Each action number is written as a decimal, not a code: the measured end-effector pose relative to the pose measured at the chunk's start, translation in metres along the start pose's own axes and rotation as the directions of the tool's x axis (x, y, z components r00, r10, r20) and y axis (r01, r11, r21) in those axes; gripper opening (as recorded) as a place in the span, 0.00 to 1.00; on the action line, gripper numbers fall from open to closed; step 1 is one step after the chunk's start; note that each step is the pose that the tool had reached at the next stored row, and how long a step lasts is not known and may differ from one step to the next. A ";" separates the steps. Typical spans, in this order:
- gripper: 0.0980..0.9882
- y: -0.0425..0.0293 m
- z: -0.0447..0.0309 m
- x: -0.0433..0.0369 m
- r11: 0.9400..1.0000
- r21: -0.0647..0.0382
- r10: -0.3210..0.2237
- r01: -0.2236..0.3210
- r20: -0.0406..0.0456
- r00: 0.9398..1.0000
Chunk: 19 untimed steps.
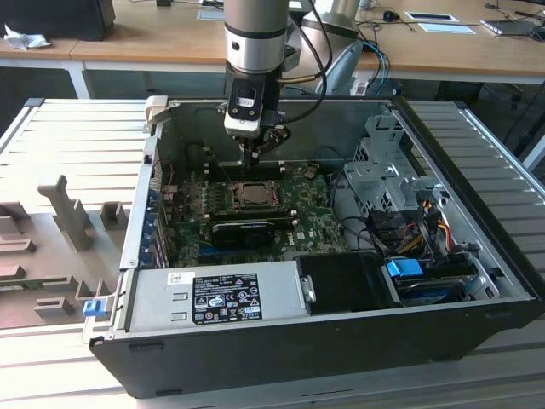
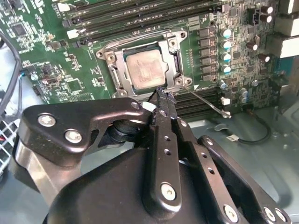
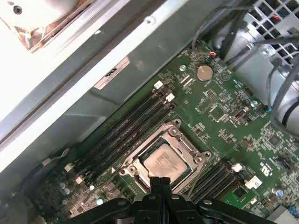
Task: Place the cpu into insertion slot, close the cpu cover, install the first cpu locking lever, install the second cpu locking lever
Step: 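Install the first cpu locking lever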
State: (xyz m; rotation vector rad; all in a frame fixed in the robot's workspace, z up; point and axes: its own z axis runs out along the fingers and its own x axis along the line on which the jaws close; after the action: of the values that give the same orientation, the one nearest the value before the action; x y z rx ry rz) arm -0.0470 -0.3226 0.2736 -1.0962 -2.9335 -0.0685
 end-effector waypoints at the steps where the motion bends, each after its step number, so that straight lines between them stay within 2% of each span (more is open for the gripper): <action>1: 0.01 0.0000 0.0000 0.0000 1.000 0.000 -0.019 0.019 -0.001 1.000; 5: 0.01 0.0000 0.0001 0.0000 0.996 0.002 -0.088 0.088 -0.003 0.996; 8: 0.01 0.0000 0.0001 0.0000 0.990 0.003 -0.143 0.143 -0.006 0.990; 13: 0.01 0.0000 0.0000 0.0000 0.979 0.004 -0.204 0.205 -0.008 0.979; 19: 0.01 0.0000 0.0000 0.0000 0.963 0.005 -0.271 0.271 -0.011 0.963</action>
State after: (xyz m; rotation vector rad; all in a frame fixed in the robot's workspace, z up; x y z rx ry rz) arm -0.0470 -0.3226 0.2735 -0.6829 -3.0503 -0.0660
